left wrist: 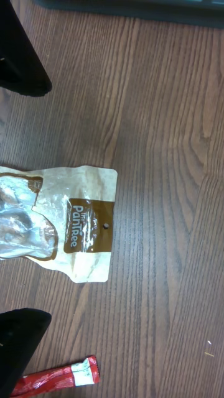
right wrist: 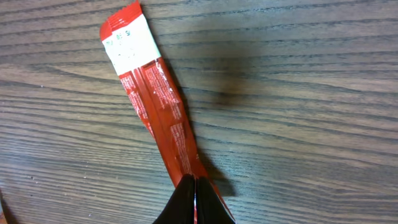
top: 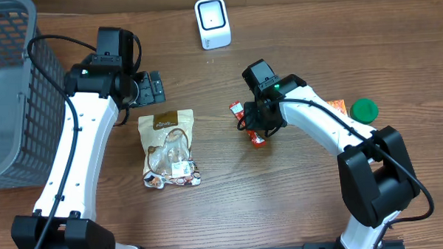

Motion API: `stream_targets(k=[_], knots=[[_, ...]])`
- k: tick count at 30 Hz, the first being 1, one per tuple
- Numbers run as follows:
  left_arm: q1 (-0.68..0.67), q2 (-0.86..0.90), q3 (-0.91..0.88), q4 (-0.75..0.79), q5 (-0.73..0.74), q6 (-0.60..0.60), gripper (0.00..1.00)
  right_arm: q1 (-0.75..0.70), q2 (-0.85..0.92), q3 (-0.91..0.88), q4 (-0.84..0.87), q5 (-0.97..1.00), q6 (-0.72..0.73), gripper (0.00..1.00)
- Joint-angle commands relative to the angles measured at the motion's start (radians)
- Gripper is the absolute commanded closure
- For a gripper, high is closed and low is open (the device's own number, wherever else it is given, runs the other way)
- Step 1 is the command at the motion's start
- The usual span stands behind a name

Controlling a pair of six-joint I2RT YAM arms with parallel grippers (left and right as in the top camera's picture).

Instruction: Scan the item barcode

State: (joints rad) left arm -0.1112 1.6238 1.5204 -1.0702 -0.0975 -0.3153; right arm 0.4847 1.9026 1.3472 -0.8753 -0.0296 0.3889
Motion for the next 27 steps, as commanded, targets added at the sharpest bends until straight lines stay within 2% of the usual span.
stream_targets(k=[1,15,19,27], knots=[[-0.007,0.006,0.018,0.001,0.005,-0.014,0.0,0.013,-0.027,-0.006,0.006,-0.002,0.005,0.96],[-0.007,0.006,0.018,0.001,0.005,-0.014,0.0,0.045,-0.027,-0.02,0.039,0.018,0.035,0.96],[-0.007,0.006,0.018,0.001,0.005,-0.014,0.0,0.045,-0.027,-0.071,0.105,0.018,0.04,0.96],[-0.007,0.006,0.018,0.001,0.005,-0.014,0.0,0.046,-0.027,-0.196,0.203,0.0,0.143,0.96]])
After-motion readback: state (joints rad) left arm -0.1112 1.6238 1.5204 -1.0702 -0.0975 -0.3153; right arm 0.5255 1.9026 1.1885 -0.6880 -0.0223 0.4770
